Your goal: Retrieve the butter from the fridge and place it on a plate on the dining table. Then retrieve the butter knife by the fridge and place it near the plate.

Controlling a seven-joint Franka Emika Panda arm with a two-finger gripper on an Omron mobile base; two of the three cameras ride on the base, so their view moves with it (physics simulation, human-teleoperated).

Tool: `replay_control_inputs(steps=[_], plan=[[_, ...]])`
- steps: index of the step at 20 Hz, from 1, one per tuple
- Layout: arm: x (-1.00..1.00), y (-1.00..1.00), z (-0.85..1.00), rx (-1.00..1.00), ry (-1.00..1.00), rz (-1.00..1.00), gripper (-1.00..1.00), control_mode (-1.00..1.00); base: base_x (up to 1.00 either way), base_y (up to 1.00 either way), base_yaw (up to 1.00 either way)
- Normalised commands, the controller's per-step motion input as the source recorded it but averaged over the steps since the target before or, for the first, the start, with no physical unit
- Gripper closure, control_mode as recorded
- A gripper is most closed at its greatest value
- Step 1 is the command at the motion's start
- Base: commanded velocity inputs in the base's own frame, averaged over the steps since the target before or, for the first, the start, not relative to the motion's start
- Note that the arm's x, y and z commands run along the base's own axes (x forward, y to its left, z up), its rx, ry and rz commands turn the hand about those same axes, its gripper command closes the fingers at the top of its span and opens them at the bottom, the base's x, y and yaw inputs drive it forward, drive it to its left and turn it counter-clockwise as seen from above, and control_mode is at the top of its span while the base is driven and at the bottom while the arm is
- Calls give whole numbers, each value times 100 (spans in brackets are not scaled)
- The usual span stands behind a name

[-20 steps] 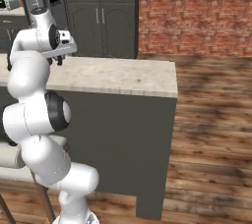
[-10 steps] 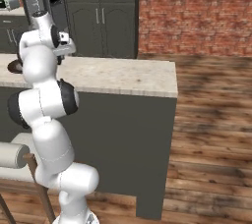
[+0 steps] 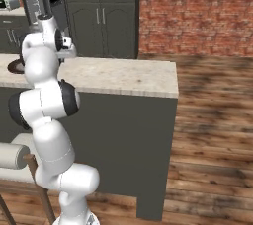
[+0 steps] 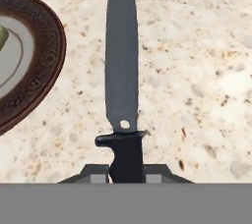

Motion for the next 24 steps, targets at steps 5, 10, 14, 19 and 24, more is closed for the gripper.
replay_control_inputs(steps=[5,10,14,19,24], plan=[[10,30,-18,-3,0,-10,100,-100,0,0,0],[17,3,-24,1,0,-1,100,-100,0,0,0],[3,-6,-17,3,0,0,100,-100,0,0,0],[25,0,-11,3,0,0,100,-100,0,0,0],[28,8,-4,0,0,0,100,-100,0,0,0]])
